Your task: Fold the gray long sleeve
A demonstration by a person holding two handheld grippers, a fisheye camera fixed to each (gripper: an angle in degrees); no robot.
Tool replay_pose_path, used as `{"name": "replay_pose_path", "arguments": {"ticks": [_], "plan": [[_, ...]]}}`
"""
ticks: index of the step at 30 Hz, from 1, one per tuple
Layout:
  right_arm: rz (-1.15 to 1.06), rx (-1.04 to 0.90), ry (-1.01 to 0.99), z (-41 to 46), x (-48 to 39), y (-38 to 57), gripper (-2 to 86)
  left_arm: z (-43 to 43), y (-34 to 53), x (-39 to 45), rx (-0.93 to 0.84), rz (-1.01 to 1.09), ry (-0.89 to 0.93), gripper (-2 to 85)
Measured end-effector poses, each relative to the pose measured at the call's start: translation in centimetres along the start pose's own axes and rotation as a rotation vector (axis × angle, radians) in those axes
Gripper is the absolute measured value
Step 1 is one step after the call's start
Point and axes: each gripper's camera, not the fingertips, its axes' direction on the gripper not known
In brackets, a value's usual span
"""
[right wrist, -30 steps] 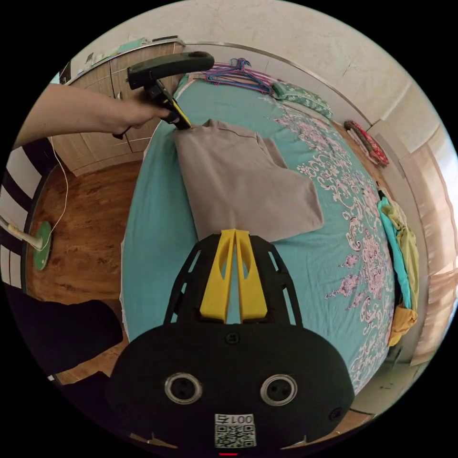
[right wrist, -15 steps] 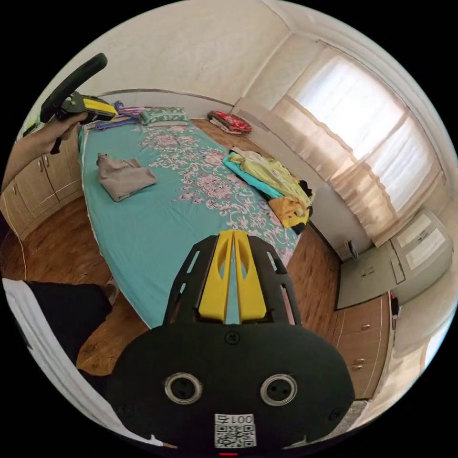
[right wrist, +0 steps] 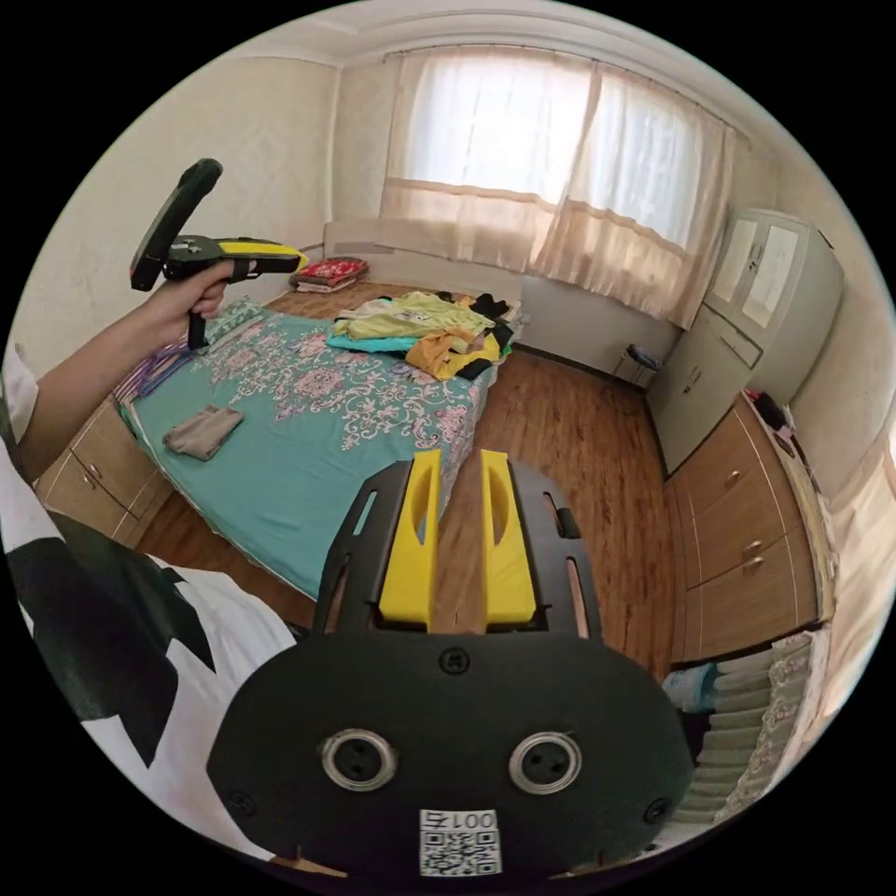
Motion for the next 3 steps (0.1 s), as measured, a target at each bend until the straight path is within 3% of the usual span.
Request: {"name": "replay_pose_path", "arguments": {"ticks": [3], "plan": [[0.01,-0.027,0.044,0.8,6.3,3.0,6.2,3.2,-4.3,4.5,0.033,0.0,0.125,-1.0]]}}
